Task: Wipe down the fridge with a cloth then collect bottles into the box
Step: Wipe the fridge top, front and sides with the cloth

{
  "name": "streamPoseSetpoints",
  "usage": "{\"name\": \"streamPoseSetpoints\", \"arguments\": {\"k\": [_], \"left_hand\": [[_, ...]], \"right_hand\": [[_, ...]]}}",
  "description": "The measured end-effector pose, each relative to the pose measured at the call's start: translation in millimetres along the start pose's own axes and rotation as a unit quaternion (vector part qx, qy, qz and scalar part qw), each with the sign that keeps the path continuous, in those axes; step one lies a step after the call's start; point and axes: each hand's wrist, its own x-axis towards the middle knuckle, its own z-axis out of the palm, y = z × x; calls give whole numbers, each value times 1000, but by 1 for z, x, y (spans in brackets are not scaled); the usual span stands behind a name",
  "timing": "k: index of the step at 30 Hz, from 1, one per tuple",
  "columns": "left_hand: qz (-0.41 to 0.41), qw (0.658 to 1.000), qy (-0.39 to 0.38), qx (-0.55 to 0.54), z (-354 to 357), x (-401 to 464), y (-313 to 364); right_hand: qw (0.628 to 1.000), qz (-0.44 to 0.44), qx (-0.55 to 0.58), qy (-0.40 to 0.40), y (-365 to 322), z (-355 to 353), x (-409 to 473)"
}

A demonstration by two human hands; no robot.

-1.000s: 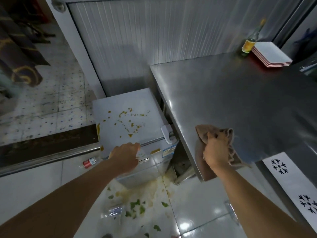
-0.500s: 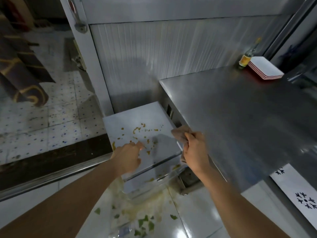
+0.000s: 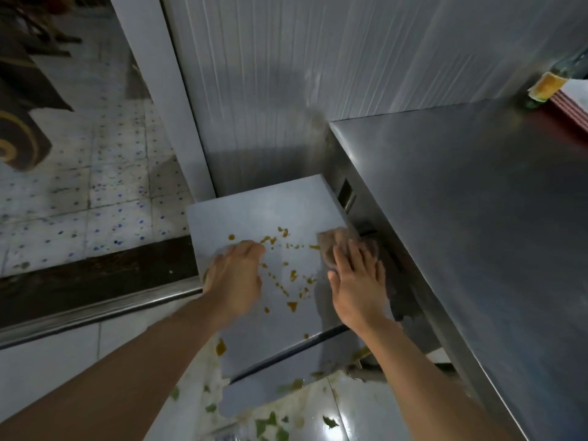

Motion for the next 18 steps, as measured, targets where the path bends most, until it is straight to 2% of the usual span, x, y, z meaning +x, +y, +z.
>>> {"name": "streamPoseSetpoints", "arguments": {"k": [3,6,11,18], "left_hand": [[-2,999,34,18,5,28,-4],[-27,997,29,62,4,58,-8],[-38,995,40,84,7,96,-16],[-30,994,91,48,16,104,-28]], "right_hand": [[1000,-3,11,11,9,16,13],[999,-24,12,32,11,21,38],[998,-55,13,1,6,21,101],[999,-36,29,-14,-13,14,187]]}}
